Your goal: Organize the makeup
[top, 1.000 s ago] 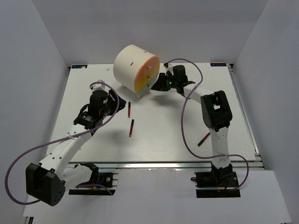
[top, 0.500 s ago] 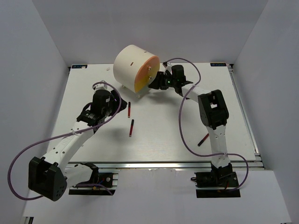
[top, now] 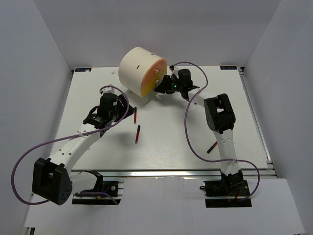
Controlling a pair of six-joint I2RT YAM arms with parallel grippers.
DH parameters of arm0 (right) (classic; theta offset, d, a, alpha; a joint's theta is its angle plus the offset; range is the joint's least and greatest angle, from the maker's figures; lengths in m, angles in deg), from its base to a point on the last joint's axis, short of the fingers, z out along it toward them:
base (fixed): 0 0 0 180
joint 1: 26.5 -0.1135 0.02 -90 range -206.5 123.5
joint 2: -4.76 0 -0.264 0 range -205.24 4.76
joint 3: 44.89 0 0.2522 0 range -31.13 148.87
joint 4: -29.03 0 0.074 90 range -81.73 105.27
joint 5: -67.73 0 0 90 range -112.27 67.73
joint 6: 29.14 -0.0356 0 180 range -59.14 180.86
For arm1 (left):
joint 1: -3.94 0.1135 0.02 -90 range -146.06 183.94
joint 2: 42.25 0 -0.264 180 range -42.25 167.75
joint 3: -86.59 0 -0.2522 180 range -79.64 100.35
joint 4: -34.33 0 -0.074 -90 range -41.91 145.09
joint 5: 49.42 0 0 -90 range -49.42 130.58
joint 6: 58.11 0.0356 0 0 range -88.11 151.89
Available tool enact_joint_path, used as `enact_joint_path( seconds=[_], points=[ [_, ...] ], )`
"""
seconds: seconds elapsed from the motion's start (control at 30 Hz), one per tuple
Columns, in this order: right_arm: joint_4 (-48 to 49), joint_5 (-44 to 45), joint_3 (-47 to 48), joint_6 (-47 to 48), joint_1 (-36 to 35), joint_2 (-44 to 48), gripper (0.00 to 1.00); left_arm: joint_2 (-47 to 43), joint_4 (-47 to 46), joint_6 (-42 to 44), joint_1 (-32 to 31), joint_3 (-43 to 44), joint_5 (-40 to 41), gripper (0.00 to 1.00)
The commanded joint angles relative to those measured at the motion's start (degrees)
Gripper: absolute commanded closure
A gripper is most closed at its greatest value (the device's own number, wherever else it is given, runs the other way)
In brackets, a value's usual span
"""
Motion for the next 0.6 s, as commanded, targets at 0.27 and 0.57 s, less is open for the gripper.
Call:
enact_joint_path(
  seconds=[0.27,0.57],
  points=[
    [6.7,-0.3,1.2,-1.7,-0.1,-1.1,0.62,0.2,-1.0,0.2,0.5,1.8,-1.2,0.31],
    [9.1,-0.4,-9.7,0.2,0.9,6.5,0.71,0.2,-3.6,-0.7,0.5,0.1,-1.9,0.31]
  ],
)
